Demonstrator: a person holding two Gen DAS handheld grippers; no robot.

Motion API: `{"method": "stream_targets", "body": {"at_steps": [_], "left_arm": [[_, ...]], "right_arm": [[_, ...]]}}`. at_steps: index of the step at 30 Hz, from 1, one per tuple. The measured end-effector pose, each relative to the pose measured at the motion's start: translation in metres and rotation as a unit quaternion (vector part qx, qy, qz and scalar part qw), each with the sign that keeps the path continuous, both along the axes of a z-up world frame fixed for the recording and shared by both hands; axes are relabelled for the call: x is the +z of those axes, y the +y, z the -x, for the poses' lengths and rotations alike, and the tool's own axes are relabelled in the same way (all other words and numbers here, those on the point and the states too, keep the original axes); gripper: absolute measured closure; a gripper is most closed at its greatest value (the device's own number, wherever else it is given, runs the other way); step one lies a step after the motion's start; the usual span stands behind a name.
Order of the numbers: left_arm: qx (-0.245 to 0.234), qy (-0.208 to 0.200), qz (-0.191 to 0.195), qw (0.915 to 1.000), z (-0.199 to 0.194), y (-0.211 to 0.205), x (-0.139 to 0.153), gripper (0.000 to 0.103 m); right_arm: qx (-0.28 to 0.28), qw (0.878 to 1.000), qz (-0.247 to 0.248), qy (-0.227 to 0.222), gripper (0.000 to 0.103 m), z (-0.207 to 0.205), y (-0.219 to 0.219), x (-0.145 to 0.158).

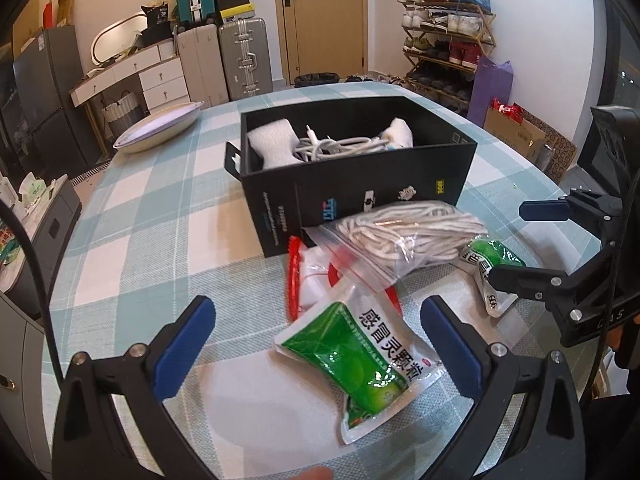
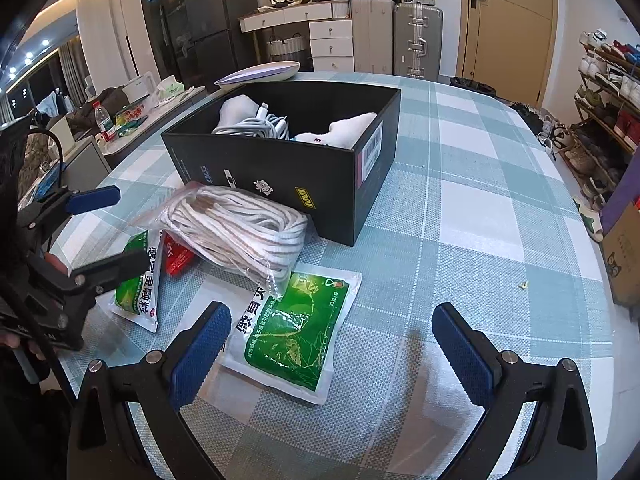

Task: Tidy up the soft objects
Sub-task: 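Withdraw both tools and reach the left tool toward the green sachet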

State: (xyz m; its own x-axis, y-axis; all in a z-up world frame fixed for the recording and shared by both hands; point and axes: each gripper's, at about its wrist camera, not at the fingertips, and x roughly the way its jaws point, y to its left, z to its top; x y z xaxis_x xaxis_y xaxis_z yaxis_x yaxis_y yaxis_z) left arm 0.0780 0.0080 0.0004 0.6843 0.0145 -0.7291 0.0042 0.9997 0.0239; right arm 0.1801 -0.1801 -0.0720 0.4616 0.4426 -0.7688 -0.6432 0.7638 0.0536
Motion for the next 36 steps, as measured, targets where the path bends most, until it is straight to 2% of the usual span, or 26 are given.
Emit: {"method": "stream_targets", "body": {"at_steps": [12, 20, 26, 36], "left_arm": [[0.011, 0.029, 0.009, 0.9995, -0.008, -0.001, -0.014, 0.000], [-0.001, 0.073, -0.020, 0.9971, -0.010, -0.002, -0.021, 0.000], [-0.005, 0.086, -0.040, 0.9955, -0.007, 0.002, -0.019, 0.000], [-0.011, 0.096, -0.036, 0.9947, -0.005, 0.009, -0.017, 0.000]], "right_arm": [[-0.015, 1.000, 0.013, 0.015, 0.001, -0.002, 0.012, -0.010], [-0.014, 0.999, 0.030, 0.017, 0.001, -0.004, 0.009, -0.009], [-0.016, 0.999, 0.039, 0.015, 0.001, -0.004, 0.004, -0.008], [-0.003, 1.000, 0.026, 0.008, 0.002, 0.001, 0.006, -0.009]]}}
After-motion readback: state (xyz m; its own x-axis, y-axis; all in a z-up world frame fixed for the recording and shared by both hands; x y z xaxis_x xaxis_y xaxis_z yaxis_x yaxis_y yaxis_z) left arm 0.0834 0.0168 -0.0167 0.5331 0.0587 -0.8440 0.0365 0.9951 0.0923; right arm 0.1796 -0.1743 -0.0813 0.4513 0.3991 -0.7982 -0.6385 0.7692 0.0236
